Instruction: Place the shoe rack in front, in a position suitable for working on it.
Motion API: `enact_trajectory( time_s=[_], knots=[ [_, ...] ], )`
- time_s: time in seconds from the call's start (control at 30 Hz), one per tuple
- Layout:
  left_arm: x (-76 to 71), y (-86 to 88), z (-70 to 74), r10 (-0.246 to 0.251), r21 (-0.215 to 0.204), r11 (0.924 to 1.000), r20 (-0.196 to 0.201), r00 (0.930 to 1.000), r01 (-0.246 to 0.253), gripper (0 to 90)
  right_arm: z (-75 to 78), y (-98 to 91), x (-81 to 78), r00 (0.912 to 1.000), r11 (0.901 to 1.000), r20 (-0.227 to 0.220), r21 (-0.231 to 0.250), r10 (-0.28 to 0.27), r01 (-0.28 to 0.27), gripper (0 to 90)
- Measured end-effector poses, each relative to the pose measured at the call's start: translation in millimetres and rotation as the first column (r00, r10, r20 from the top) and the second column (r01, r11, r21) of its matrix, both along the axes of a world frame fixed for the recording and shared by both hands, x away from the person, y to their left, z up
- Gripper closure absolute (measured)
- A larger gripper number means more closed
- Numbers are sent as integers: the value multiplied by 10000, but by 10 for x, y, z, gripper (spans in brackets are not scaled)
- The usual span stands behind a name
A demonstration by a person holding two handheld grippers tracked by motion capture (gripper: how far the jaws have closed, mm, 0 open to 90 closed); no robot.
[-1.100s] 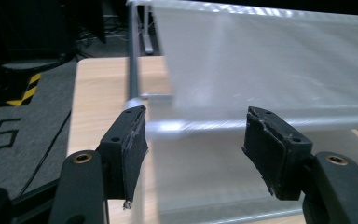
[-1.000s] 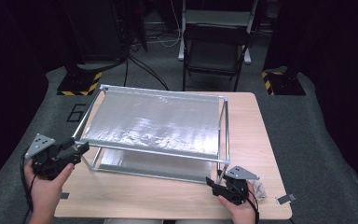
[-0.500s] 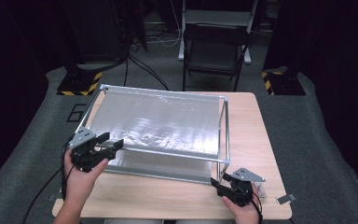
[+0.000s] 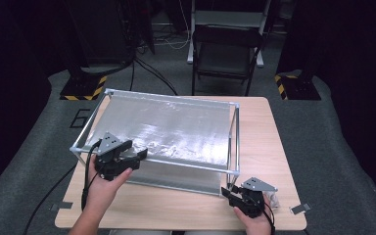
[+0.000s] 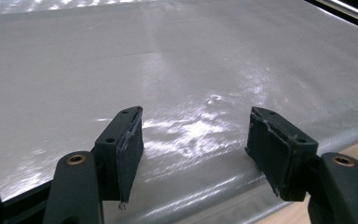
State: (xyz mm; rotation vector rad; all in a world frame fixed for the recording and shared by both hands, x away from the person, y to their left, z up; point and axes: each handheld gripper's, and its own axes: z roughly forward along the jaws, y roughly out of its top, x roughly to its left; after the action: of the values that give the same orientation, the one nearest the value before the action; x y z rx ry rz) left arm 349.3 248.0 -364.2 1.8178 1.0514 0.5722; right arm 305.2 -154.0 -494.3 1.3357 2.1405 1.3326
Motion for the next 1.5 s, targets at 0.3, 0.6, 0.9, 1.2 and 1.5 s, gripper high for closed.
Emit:
enact_trajectory(
  time_s=[0.3,0.6,0.9,1.2,1.5],
  knots=[
    [-6,-167,-38,-44,-6,10000,-141,9999,43,320,-8,56,-31,9997,9997,44,100,229,-230,664],
    [-8,-261,-77,122,74,9999,104,9999,-123,296,-25,60,-34,9996,9997,115,74,251,-251,649],
    [69,-173,-133,320,6,9995,382,9988,-321,301,-46,106,-35,9986,9987,59,31,516,-517,608],
    [136,28,-153,581,-102,9983,509,9970,-576,327,-106,214,-32,9945,9943,-85,-190,1047,-1049,593],
    [107,206,-165,663,-228,9976,516,9965,-652,345,-86,219,-53,9937,9938,-100,2,1115,-1115,521]
  ],
)
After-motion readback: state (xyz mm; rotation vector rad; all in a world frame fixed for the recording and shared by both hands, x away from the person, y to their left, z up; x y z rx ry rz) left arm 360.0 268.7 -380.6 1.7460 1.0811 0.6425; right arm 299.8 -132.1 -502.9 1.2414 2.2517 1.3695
